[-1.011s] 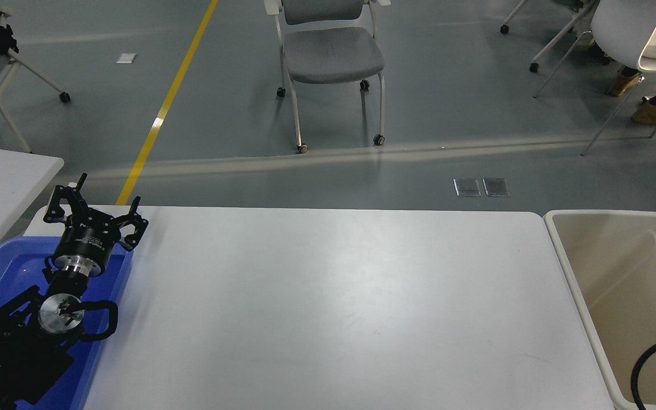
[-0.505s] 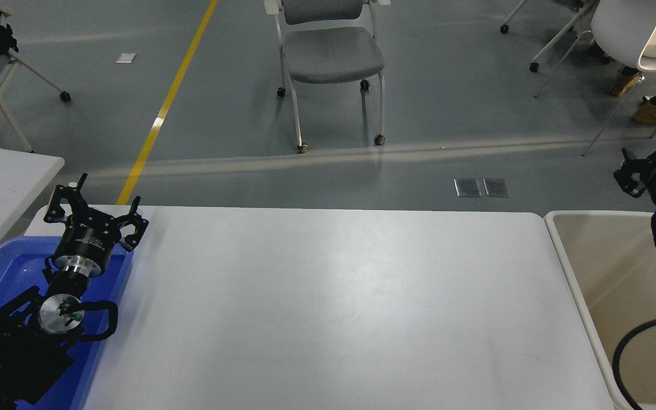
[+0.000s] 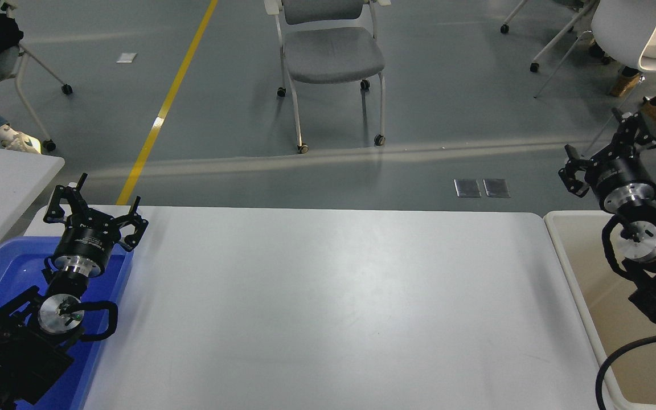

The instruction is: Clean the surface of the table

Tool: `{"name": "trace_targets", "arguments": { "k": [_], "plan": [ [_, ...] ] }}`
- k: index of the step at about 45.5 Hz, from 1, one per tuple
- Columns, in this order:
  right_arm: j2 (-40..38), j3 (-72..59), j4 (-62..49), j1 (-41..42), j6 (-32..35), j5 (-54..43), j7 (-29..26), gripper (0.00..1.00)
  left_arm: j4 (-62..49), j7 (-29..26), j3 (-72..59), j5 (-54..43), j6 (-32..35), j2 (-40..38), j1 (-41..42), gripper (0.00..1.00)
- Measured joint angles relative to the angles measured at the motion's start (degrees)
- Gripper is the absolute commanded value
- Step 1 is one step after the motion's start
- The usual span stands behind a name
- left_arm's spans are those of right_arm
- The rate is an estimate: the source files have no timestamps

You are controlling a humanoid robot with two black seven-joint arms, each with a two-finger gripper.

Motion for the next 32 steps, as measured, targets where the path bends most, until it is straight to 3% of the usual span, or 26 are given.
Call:
{"name": "trace_targets", "arguments": {
  "k": [17,32],
  "plan": [
    [0.22,-0.05,9.29,-6.89,-2.14,-0.62,6.43,0.98,-0.01,0.00,0.00,0.00,0.00,0.00,0.00,1.00],
    [1.54,-0.84,11.80,-6.43,-7.15,-1.26,7.75,0.98,-0.02,0.00,0.00,0.00,0.00,0.00,0.00,1.00]
  ]
}}
